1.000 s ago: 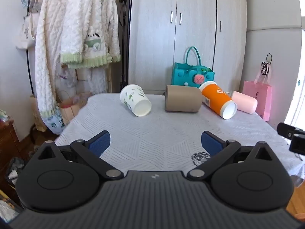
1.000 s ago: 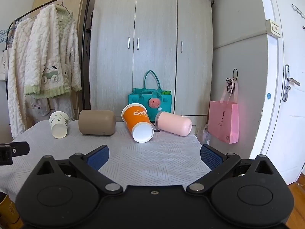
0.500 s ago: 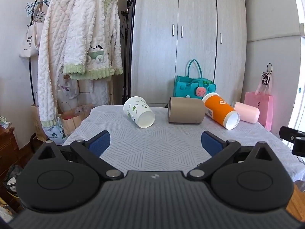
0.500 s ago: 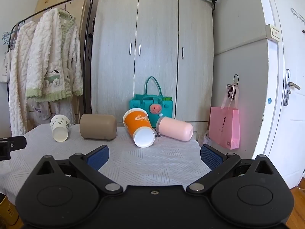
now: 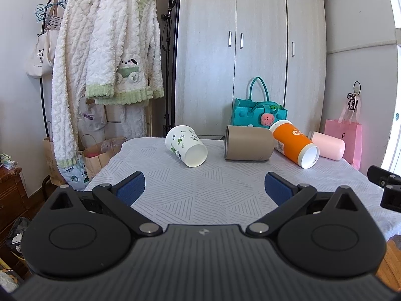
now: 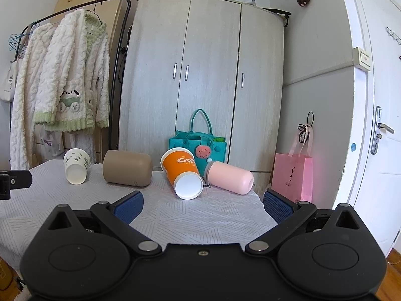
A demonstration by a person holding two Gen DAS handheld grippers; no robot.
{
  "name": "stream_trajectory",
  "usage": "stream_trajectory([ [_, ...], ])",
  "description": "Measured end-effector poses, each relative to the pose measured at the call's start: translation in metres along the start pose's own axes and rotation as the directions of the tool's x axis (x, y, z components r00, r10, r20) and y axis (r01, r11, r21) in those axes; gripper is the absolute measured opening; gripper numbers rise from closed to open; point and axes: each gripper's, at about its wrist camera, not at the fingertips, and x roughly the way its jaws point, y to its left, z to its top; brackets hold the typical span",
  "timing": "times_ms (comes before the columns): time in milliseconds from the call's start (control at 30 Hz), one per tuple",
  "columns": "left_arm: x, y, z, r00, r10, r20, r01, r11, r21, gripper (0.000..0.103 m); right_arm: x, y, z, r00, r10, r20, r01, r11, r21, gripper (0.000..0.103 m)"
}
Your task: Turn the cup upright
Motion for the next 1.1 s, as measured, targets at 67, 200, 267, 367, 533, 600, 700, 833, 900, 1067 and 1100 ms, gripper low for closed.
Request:
stream_trajectory([
  [67, 0.000, 0.001, 0.000, 1.000, 0.003, -0.001, -0.003, 1.000, -0.001, 0.103, -0.001, -0.001, -0.001, 1.000, -0.001, 0.002, 0.001, 1.000, 0.004, 0.103],
  [200, -0.001, 0.000, 0.000, 1.000, 0.010, 0.001, -0.010, 1.000, -0.002, 0.103, 0.000, -0.004, -0.001, 1.000, -0.005, 0.003, 0.005, 1.000, 0.011, 0.103],
  [267, -0.001, 0.000, 0.001, 1.000, 0.011, 0.000, -0.011, 1.000, -0.001, 0.103, 0.000, -0.006, -0.001, 1.000, -0.007, 0.004, 0.007, 1.000, 0.017, 0.103],
  [367, -0.002, 0.001, 0.002, 1.000, 0.009, 0.003, -0.009, 1.000, 0.003, 0.103, -0.002, -0.008, -0.001, 1.000, -0.011, 0.005, 0.011, 1.000, 0.025, 0.103],
  [533, 0.000, -0.002, 0.000, 1.000, -0.010, -0.016, 0.010, 1.000, 0.010, 0.103, -0.001, -0.011, -0.003, 1.000, -0.017, -0.012, 0.017, 0.999, 0.027, 0.103],
  [600, 0.002, -0.005, -0.002, 1.000, -0.013, -0.026, 0.014, 1.000, 0.014, 0.103, 0.002, -0.010, -0.003, 1.000, -0.011, -0.023, 0.012, 1.000, 0.028, 0.103],
  [700, 0.003, -0.005, -0.002, 0.999, -0.010, -0.033, 0.010, 1.000, 0.021, 0.103, 0.007, -0.008, -0.005, 0.999, -0.001, -0.038, 0.002, 1.000, 0.031, 0.103],
  [833, 0.003, -0.004, -0.003, 0.999, -0.011, -0.033, 0.012, 1.000, 0.018, 0.103, 0.010, -0.006, -0.007, 0.999, 0.002, -0.047, 0.000, 1.000, 0.028, 0.103],
  [900, 0.004, -0.002, -0.004, 0.999, -0.008, -0.037, 0.009, 1.000, 0.018, 0.103, 0.010, -0.006, -0.006, 0.999, -0.002, -0.047, 0.003, 1.000, 0.027, 0.103],
  [1067, 0.004, 0.000, -0.004, 0.999, 0.007, -0.044, -0.006, 1.000, 0.020, 0.103, 0.011, -0.008, -0.003, 0.998, 0.008, -0.062, -0.006, 1.000, 0.030, 0.103],
  [1100, 0.003, 0.001, -0.004, 0.999, 0.009, -0.044, -0.008, 1.000, 0.022, 0.103, 0.011, -0.008, -0.003, 0.998, 0.012, -0.064, -0.010, 0.999, 0.034, 0.103],
])
